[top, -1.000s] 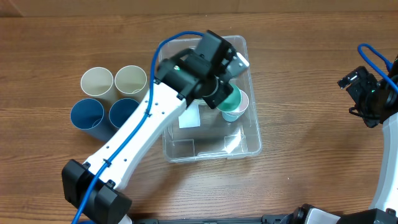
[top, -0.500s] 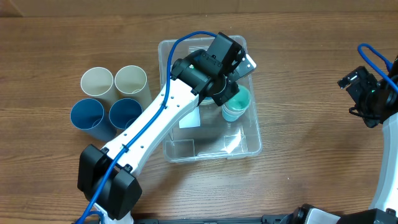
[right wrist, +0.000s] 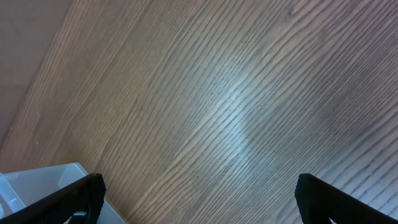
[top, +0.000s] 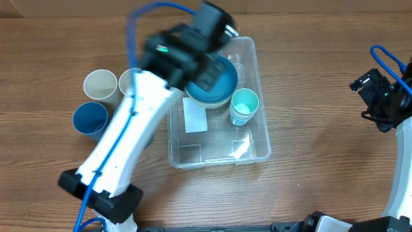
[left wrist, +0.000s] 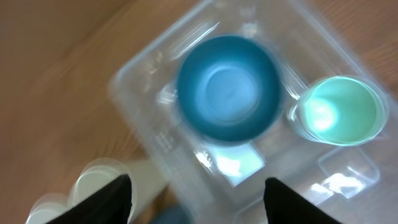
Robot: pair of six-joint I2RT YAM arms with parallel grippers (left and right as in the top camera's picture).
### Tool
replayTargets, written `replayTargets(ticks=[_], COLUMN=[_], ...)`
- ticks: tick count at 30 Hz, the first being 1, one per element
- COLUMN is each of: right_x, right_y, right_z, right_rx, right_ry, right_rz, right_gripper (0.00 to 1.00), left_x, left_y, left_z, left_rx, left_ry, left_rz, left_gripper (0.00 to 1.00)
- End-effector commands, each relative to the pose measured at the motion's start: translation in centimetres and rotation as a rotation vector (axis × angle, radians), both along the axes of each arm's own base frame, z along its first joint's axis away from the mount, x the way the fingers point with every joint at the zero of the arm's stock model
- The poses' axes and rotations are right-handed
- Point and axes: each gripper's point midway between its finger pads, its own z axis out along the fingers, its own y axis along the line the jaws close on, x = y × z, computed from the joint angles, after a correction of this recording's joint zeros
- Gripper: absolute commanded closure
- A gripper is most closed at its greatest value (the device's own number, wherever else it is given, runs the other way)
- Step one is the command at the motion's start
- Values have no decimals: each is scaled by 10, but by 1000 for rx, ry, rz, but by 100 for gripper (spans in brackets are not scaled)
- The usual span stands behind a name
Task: Pack container
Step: 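Carry the mint green cup into the bin and drop it into the pink cup, then move the left gripper back to the beige cups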
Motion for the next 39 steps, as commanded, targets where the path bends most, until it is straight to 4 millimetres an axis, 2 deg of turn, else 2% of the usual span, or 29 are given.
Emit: replayTargets(ticks=[1,6,11,12,14,17,23,27,34,39], right_x=[2,2,2,2,2,2,2,2,2,2], right_y=[-2,-2,-2,-2,-2,-2,-2,-2,-2,-2], right_z=[4,4,4,4,4,4,4,4,4,4], right_rx=[1,0,0,1,0,0,0,0,0,0], right_ry=[-13,-13,-13,-13,-13,-13,-13,-13,-13,-13], right_rz=[-9,-9,-9,-9,-9,-9,-10,-9,-9,-9], right_gripper=[0,0,0,0,0,0,0,0,0,0], left_x=[8,1,-6,-9,-9,-3,-5,3,16,27], left_y=[90,176,261,276,292,292,301,304,304,296], left_z=[27,14,-2,-6,-14,-28,-82,-112,-138,-153], left_rx=[-73,-154,-267,-282,-346,-438,-379,-379,-376,-376], left_ry=[7,132,196,208,229,258,353,356,333,315], left_rz=[358,603,831,865,848,733,752,752,737,707], left_gripper=[33,39,38,38,40,44,44,46,53,58])
